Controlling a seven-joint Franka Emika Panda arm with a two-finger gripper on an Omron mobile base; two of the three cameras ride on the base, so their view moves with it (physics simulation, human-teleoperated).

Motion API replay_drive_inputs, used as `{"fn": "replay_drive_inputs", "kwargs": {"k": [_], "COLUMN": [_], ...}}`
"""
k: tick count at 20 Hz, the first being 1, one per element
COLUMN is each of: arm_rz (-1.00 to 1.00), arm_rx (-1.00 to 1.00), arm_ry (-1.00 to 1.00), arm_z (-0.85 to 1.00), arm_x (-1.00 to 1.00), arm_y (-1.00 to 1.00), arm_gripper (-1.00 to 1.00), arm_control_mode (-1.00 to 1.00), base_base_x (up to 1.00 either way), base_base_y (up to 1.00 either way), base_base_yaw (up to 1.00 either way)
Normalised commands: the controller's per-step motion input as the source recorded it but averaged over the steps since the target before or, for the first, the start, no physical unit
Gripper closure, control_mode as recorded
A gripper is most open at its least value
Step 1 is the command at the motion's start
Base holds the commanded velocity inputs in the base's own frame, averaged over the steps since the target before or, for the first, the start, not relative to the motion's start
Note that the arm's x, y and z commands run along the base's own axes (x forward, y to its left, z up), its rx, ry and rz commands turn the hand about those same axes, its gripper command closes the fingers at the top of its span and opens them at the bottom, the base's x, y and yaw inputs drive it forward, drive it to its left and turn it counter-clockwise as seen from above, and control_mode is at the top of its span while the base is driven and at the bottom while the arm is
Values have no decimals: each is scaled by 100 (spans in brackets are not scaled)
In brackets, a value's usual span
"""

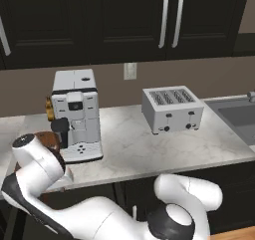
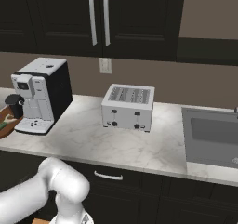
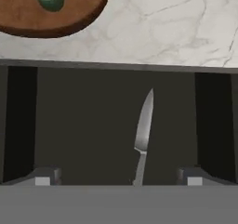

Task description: Open the drawer on the left and place the cutting tools on the cutting board.

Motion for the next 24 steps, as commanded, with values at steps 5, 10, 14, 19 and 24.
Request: {"fn": "replay_drive_inputs", "kwargs": {"k": [5,10,14,19,24], "arm_rz": [-1,-2,0,0,0], "arm_rx": [2,1,0,0,0], "arm_ry": [0,1,12,21,23], "arm_z": [-53,-11,-28,-60,-34], "arm_x": [-88,-21,0,-1,0], "arm_y": [-100,-30,-5,-12,-2], "arm_gripper": [-100,-100,-100,-100,-100], "arm_control_mode": [-100,-100,-100,-100,-100], "base_base_x": [0,0,0,0,0], "base_base_y": [0,0,0,0,0], "base_base_yaw": [0,0,0,0,0]}}
